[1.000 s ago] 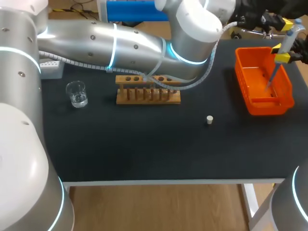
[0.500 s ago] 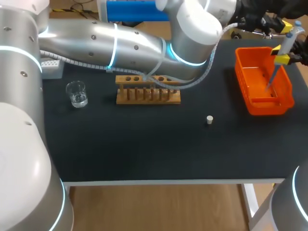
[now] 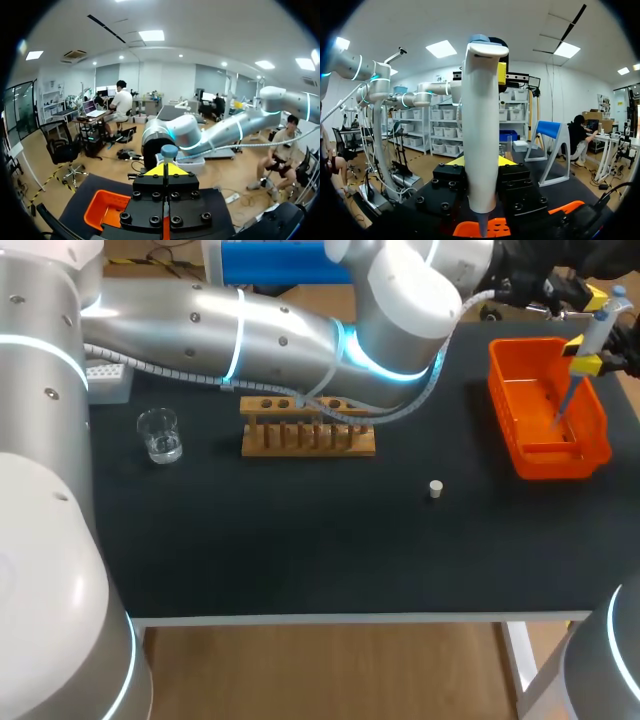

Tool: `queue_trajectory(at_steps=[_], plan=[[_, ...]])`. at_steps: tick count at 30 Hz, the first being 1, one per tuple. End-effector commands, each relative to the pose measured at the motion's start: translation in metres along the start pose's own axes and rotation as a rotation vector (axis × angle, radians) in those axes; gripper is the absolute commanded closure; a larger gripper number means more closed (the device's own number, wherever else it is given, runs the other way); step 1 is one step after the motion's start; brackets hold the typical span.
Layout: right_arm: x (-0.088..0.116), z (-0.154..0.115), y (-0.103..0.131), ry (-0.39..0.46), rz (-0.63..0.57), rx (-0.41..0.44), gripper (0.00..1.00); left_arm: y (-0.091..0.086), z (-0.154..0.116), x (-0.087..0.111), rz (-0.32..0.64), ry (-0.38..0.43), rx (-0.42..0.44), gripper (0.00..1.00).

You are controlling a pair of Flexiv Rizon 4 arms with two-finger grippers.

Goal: Invert the test tube, pick up the pipette, mount the tip to pipette, aspirate from beaker and dispense into the tube, eject the tip, return the pipette, and cap with the stopper.

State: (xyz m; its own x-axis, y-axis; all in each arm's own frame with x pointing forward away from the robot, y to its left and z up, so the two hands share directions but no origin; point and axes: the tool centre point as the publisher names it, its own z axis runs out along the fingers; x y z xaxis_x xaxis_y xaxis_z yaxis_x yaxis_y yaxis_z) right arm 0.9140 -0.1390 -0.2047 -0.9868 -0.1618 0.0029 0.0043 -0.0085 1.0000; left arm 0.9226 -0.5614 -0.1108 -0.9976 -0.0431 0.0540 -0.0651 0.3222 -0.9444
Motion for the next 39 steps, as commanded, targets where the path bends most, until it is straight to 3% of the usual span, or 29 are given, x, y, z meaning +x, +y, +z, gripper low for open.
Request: queue_trajectory(at_steps=[1,17,39], plan=[[-0.003,-0.001,0.009,0.006,0.001,0.001,1.00,0.011,0.007,0.000,0.001,0.001,0.004,1.00],[-0.003,-0.001,0.009,0.006,0.001,0.001,1.00,0.014,0.007,-0.001,-0.015,0.003,0.002,1.00],[-0.003,-0.001,0.009,0.006,0.001,0.001,1.00,-0.024,-0.015,-0.003,-0.022,-0.020,0.044,1.00]])
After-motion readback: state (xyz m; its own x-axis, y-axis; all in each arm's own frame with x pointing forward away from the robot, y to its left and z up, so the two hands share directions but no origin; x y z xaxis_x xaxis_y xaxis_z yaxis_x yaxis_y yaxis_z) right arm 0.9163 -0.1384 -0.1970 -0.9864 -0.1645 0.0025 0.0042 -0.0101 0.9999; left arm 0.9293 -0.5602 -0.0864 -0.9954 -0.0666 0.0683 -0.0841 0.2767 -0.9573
